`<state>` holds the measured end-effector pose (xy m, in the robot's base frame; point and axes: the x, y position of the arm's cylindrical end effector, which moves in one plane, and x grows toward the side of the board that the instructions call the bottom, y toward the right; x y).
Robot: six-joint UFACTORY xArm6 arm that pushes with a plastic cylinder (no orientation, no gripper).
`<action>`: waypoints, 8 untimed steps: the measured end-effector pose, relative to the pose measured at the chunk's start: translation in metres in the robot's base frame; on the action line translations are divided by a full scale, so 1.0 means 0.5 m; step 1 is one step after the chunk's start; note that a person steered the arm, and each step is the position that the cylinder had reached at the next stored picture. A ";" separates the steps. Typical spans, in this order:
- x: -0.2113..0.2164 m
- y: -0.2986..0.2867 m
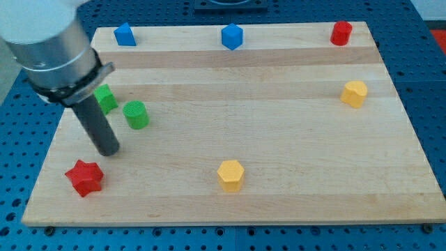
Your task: Move the green circle bottom right of the board
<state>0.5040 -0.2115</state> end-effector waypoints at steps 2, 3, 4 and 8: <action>-0.074 -0.053; -0.099 -0.042; -0.120 -0.001; -0.134 0.247</action>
<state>0.4368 -0.0879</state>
